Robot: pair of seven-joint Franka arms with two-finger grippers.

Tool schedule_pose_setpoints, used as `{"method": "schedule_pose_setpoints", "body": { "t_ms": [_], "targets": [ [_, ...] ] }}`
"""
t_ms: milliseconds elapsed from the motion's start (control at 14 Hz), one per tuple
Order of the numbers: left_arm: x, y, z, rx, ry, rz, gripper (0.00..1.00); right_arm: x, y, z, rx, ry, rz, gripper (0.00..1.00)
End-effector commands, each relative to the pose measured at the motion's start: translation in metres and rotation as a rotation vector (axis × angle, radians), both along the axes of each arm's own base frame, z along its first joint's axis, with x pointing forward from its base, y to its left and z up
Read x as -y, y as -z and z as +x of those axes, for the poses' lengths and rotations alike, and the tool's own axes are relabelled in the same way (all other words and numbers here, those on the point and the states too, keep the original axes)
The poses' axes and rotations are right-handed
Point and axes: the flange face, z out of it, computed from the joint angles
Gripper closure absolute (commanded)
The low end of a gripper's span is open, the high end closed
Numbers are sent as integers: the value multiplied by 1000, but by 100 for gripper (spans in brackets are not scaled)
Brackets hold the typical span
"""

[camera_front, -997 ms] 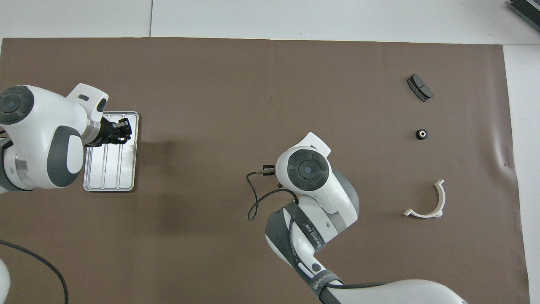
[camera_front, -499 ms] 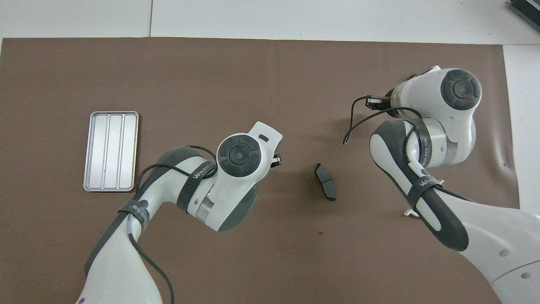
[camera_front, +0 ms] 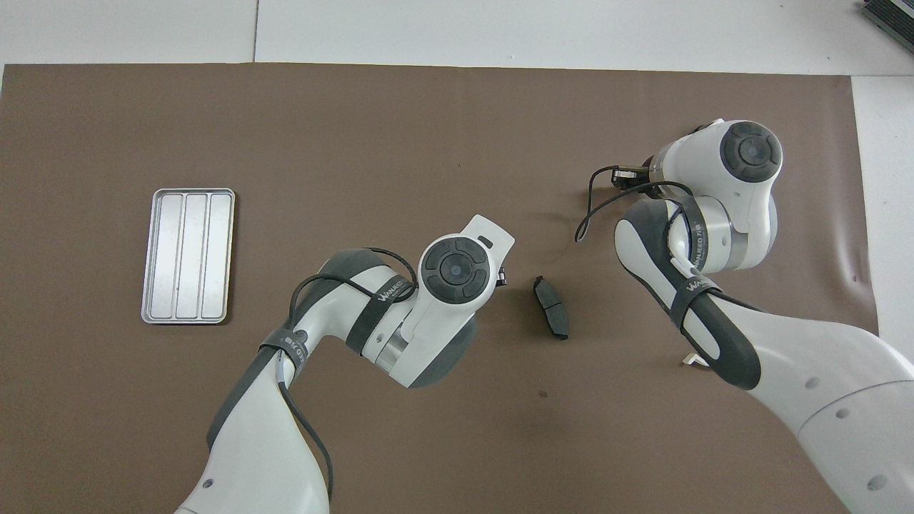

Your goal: Place bearing gear from tray to pile

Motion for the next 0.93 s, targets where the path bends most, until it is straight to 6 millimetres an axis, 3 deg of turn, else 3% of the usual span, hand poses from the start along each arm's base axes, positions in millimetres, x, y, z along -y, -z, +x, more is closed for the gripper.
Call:
{"method": "schedule_pose_setpoints", "body": {
  "t_ms": [0,142,214,427,641,712,855],
  "targets": [
    [3,-9,6,11,3,-6,11,0,-11,2,24,-25,21,0],
    [-7,-34,25,21,-26,-13,11,-10,-40,-3,26,-47,16,0],
    [-26,-54,44,21,-58,-10,11,-20,-56,-10,1,-61,18,0],
    [-146,-133,101,41,-243,-41,11,-53,-104,-32,-42,-110,23,0],
    [-250,-157,131,33,-288,-29,11,-106,-119,-55,-84,-109,30,0],
    [-280,-160,135,18,-263,-15,11,-135,-120,-64,-82,-121,34,0],
    [-333,-163,140,-12,-187,7,11,-173,-124,-78,-69,-144,45,0]
  ]
}}
